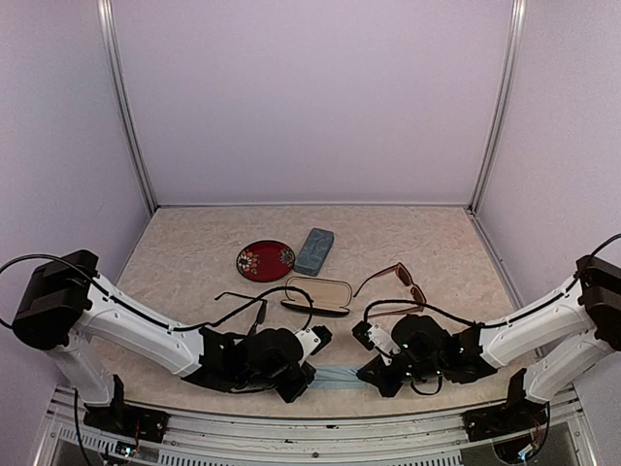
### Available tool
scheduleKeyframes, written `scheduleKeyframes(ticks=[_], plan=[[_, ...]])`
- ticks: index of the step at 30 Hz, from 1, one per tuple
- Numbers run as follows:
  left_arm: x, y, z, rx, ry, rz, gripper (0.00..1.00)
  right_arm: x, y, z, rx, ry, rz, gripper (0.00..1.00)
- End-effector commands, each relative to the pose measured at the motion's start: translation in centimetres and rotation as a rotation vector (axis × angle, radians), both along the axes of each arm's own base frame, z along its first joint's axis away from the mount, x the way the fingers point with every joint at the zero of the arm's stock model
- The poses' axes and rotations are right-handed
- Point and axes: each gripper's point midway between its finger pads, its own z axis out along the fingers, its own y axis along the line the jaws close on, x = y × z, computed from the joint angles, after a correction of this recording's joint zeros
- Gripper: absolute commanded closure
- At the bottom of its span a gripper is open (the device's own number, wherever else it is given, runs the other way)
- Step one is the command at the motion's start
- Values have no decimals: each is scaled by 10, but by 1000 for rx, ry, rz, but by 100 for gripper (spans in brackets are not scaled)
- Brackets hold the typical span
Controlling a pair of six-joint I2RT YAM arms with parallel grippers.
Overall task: Organize the sunglasses
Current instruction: Fold the glasses cleaning cloth at the center of the board.
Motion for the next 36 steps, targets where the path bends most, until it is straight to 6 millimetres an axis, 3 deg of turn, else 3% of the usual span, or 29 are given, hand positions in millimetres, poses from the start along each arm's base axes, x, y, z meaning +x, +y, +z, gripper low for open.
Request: scheduleKeyframes(ticks=[1, 20, 25, 36], plan=[[-2, 4, -5, 26, 1, 16, 98, -8, -3, 1, 16, 13, 7, 93], [-21, 0, -5, 31, 10, -5, 81, -15, -6, 12, 76, 23, -20, 77], [-25, -3, -4, 28, 7, -27, 81, -7, -6, 21, 91, -1, -67, 72], [-27, -1, -5, 27, -1, -45, 87, 2, 6, 19, 74, 24, -110, 67]])
